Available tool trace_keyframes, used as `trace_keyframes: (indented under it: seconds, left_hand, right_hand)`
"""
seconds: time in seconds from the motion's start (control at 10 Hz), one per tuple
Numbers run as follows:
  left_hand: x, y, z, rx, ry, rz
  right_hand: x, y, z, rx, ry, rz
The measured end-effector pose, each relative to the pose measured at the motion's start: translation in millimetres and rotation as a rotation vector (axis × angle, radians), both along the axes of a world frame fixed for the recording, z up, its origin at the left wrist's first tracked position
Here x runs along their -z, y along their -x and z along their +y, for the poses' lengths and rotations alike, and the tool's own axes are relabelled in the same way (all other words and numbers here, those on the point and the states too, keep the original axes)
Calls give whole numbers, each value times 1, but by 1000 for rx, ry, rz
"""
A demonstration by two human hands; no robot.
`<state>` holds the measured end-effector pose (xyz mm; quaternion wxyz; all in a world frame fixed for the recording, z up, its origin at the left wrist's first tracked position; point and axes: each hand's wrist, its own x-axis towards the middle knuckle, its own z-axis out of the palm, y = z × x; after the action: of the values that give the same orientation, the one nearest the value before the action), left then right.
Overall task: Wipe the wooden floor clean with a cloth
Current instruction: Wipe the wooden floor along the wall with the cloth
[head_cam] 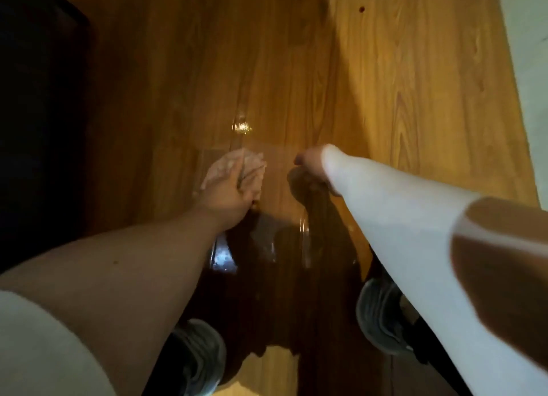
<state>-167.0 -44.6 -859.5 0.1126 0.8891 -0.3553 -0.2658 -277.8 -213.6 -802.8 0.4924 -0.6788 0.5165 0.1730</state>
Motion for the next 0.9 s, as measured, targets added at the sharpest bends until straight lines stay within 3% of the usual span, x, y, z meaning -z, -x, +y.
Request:
trace_keyframes:
  seconds: [0.1,0.3,0.4,0.6,0.7,0.8,0.9]
  left_hand:
    - [25,7,14,123,-19,-230]
    - [32,-34,-11,223,-155,-237]
    - [35,-62,-14,101,-238,-143]
    - [27,-109,-49,-609,-274,-120]
    - [20,-93,-92,-492,-199,-136]
    - [32,-69,-120,171,-106,-69]
    - [44,-87,-120,503,-23,-121]
  right_hand:
    - [11,-12,-2,30,-36,-17]
    - [19,-46,-21,83,189,-41]
    - [19,-56,-23,-126,211,65]
    - [44,-74,-23,-193,295,122]
    - [57,-79,-28,-165,358,125]
    - [68,-81,-39,-197,341,44]
    - [74,-74,-54,-230,404,42]
